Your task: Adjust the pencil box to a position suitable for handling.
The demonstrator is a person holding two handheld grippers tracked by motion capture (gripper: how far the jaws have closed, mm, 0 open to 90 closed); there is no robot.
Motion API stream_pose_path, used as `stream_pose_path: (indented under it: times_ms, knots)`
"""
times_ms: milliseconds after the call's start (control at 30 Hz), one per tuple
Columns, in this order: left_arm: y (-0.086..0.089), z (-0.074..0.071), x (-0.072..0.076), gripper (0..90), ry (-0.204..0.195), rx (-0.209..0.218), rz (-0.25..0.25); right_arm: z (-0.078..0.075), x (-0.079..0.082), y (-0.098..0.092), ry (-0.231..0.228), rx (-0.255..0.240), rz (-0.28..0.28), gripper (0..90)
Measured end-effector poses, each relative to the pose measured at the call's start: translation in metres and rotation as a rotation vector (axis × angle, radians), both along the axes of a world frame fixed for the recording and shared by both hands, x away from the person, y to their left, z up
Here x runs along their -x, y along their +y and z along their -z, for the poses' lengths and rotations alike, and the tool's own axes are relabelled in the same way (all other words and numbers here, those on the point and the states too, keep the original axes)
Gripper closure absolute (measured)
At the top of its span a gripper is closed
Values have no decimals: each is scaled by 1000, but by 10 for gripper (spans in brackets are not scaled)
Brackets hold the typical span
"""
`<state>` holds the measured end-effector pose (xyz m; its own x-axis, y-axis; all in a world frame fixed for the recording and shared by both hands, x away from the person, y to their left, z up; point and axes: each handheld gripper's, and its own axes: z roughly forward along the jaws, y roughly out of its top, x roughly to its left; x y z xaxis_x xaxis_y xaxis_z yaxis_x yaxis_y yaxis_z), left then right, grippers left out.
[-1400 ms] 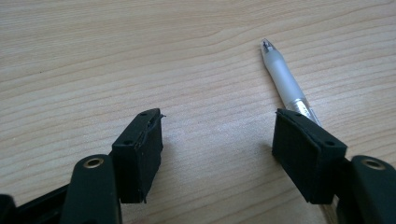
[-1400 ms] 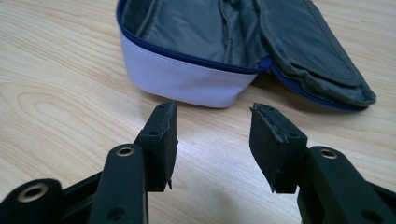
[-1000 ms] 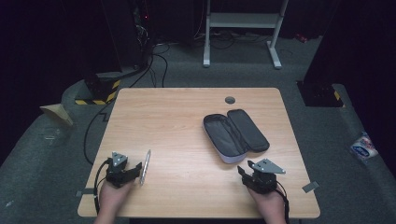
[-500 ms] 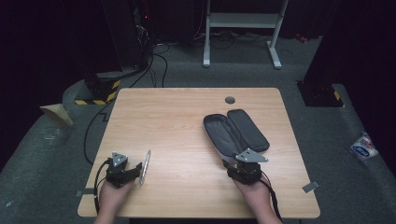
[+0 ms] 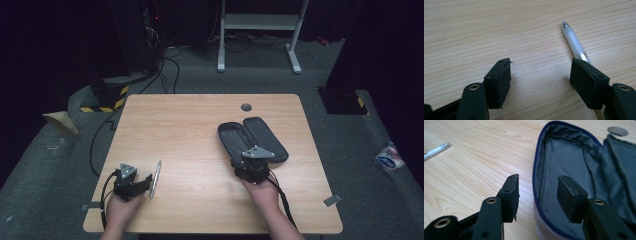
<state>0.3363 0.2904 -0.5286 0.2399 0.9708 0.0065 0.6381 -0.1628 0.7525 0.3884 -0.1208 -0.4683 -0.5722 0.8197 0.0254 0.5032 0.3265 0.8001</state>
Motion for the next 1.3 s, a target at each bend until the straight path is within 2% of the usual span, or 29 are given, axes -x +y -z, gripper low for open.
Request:
stream_pose_path:
  times_ms: [167,333,433,467,600,667,700,833,1067,1167,1233,1300]
  knots:
    - [0,0,0,334,0,0,0,6,-7,13,22,36,-13,629]
    - [0,0,0,334,0,0,1,12,-9,11,45,57,-3,703]
    - [0,0,0,334,0,0,3,15,-7,8,46,58,-14,735]
    - [0,0,0,334,1,0,5,18,-3,5,50,56,-18,771]
    - [0,0,0,334,1,0,7,26,6,-1,47,52,-38,817]
    - [0,0,0,334,1,0,7,27,8,-2,44,55,-44,822]
    - [0,0,0,334,1,0,7,30,15,-5,36,58,-59,826]
    - [0,0,0,334,2,2,4,31,22,-10,25,49,-75,826]
    - [-1,0,0,333,2,2,0,31,45,-24,-3,58,-115,814]
    - [-1,0,0,333,1,2,-3,34,53,-31,-10,35,-103,799]
    - [-1,0,0,333,0,0,-3,37,56,-34,-14,35,-104,790]
    - [-1,0,1,333,1,-2,-3,36,58,-37,-19,55,-108,786]
